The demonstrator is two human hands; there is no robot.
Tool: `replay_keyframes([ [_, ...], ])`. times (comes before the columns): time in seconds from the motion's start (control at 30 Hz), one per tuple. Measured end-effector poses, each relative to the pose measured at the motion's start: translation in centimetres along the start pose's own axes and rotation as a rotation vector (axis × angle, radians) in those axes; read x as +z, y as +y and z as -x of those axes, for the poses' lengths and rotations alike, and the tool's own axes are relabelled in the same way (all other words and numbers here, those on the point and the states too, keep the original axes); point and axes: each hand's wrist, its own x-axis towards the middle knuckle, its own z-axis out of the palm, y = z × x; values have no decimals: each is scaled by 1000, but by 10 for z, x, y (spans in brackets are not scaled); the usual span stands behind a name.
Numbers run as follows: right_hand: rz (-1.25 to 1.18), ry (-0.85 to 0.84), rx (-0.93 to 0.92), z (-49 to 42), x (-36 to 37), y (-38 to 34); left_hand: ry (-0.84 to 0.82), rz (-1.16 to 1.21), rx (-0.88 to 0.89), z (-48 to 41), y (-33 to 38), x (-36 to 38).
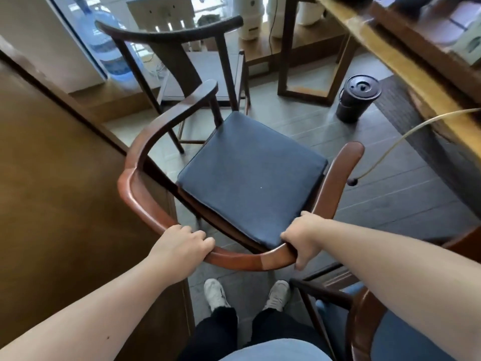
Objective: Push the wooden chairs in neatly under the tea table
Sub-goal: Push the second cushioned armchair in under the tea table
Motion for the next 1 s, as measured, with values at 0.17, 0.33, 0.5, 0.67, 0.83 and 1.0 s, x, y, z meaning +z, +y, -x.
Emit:
replay_keyframes([
  [0.17,-72,-148,-19,-14,-12,7,30,44,96,-6,-11,0],
  [0.33,-136,-167,49,-16,-9,2,31,53,144,-6,-13,3],
  [0.5,-168,-172,64,-14,-6,-2,43,53,172,-5,-15,5],
  [0.67,-242,-184,82,-10,7,-7,42,30,218,-9,-16,6],
  [0.83,-279,-180,127,6,17,2,63,-2,287,-28,-12,-6],
  [1.0,-351,-156,171,21,31,11,61,-51,332,-51,-5,-19],
])
